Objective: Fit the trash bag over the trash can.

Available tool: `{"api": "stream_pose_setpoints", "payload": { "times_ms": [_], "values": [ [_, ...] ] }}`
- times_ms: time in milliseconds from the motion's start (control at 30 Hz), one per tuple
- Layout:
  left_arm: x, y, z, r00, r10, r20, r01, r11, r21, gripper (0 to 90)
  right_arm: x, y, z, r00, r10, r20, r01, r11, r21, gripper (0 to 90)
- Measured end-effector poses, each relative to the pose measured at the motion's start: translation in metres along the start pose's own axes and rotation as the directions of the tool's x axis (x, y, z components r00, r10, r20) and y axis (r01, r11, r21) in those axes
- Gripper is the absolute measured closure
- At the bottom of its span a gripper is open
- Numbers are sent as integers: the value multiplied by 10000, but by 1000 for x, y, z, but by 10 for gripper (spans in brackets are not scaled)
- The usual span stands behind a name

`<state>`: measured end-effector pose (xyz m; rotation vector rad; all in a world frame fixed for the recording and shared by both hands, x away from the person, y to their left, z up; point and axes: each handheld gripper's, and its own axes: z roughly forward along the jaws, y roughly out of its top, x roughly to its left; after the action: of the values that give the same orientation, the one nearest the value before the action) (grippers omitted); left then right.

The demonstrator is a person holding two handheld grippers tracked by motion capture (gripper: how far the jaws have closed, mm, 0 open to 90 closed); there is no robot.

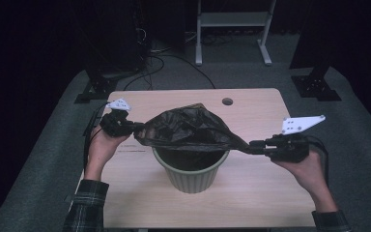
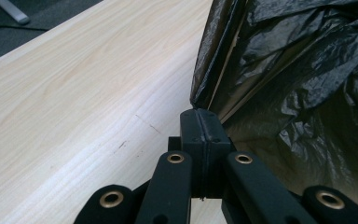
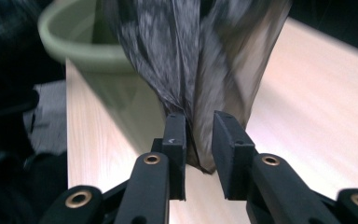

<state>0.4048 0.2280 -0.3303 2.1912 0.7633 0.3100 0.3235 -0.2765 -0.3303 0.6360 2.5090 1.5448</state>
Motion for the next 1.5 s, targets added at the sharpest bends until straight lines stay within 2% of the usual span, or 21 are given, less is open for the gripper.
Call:
{"api": "stream_pose_setpoints", "payload": {
  "times_ms": [133, 200, 333, 467, 600, 667, 700, 833, 900, 933, 1033, 1167, 1267, 1367, 1500],
  "values": [
    [-3, 0, -2, 10000, 81, 3, -81, 10000, -16, 900, -1, 23, -5, 9991, -266, 323, 282, 9983, -516, 695],
    [-3, 0, -4, 9999, 123, -51, -124, 9999, -72, 877, -2, 32, -4, 9987, -342, 384, 367, 9970, -681, 672],
    [-3, 0, -8, 9999, 101, -21, -102, 9998, -188, 888, -2, 47, 2, 9984, -410, 380, 441, 9953, -858, 633],
    [-3, 0, -8, 10000, 96, 1, -96, 9998, -168, 893, 7, 63, 16, 9972, -734, -175, 712, 9922, -1021, 605],
    [-5, 0, -6, 9999, 86, 80, -85, 9998, -196, 899, 17, 81, 36, 9928, -1100, -468, 1045, 9887, -1073, 585],
    [-5, 0, -6, 9999, 106, 108, -104, 9998, -166, 899, 21, 92, 50, 9909, -1223, -561, 1168, 9889, -921, 585],
    [-5, 0, -5, 9998, 133, 113, -131, 9998, -129, 900, 21, 95, 56, 9908, -1235, -552, 1190, 9897, -793, 593],
    [-5, 0, -5, 9998, 111, 171, -109, 9999, -79, 900, 21, 99, 73, 9883, -1278, -837, 1253, 9915, -341, 796],
    [-5, 0, -4, 9998, 123, 185, -122, 9999, -50, 900, 26, 96, 76, 9833, -1465, -1078, 1457, 9892, -147, 883],
    [-5, -1, -4, 9997, 133, 185, -134, 9999, 16, 900, 28, 95, 76, 9806, -1582, -1160, 1581, 9874, -100, 898],
    [-5, -3, -4, 9997, 127, 195, -129, 9999, 58, 900, 41, 89, 74, 9698, -1714, -1733, 1719, 9850, -124, 899],
    [-4, -7, -3, 9998, -2, 212, 1, 10000, 59, 900, 59, 78, 67, 9558, -1955, -2197, 1932, 9806, -321, 899],
    [-4, -9, -2, 9997, -12, 251, 9, 9999, 106, 900, 68, 71, 64, 9485, -1980, -2471, 1927, 9802, -456, 900],
    [-4, -10, 0, 9997, -11, 231, 7, 9999, 141, 900, 78, 62, 62, 9369, -2018, -2856, 1953, 9794, -515, 900],
    [-3, -10, 0, 9997, -11, 225, 7, 9998, 185, 900, 96, 51, 62, 9130, -2178, -3451, 2173, 9753, -406, 900]
  ]
}}
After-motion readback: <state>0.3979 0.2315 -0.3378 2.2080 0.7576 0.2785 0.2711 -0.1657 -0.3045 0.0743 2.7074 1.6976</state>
